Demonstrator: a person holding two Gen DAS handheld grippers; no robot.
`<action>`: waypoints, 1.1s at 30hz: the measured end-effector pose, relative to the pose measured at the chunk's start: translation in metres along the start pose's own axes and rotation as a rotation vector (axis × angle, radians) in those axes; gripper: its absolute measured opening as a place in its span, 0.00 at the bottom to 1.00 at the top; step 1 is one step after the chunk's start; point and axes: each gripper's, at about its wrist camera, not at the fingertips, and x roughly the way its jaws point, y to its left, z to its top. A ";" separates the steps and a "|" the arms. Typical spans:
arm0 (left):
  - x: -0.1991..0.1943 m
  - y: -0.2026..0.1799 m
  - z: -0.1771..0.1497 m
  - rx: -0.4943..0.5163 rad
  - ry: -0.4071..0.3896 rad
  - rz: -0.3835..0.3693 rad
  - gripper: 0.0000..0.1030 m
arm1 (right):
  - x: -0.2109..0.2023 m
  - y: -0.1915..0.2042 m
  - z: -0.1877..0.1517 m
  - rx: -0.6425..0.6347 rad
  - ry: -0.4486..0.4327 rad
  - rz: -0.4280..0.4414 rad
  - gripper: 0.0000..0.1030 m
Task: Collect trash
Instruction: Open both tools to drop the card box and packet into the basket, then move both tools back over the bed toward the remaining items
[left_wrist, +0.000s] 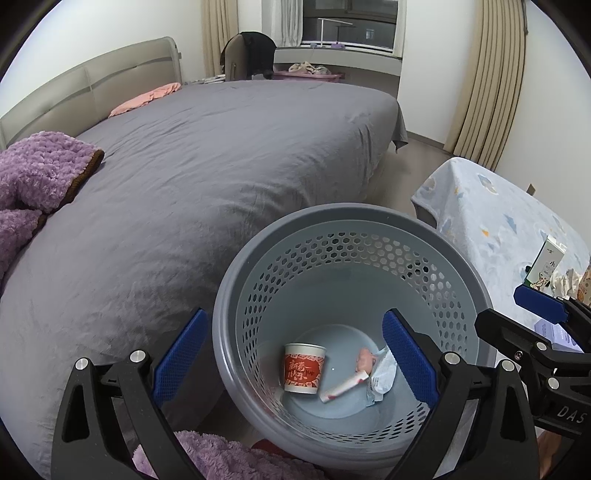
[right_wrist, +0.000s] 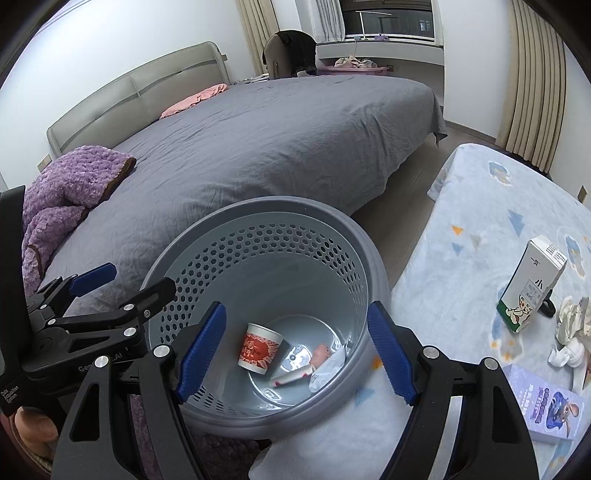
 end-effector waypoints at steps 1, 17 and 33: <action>0.000 0.000 0.000 0.000 0.000 0.001 0.91 | -0.001 0.000 0.000 0.001 -0.002 -0.001 0.73; -0.024 -0.024 -0.003 0.008 -0.012 -0.037 0.91 | -0.041 -0.026 -0.024 0.049 -0.015 -0.037 0.73; -0.052 -0.106 -0.002 0.148 -0.046 -0.170 0.91 | -0.130 -0.124 -0.064 0.236 -0.118 -0.201 0.73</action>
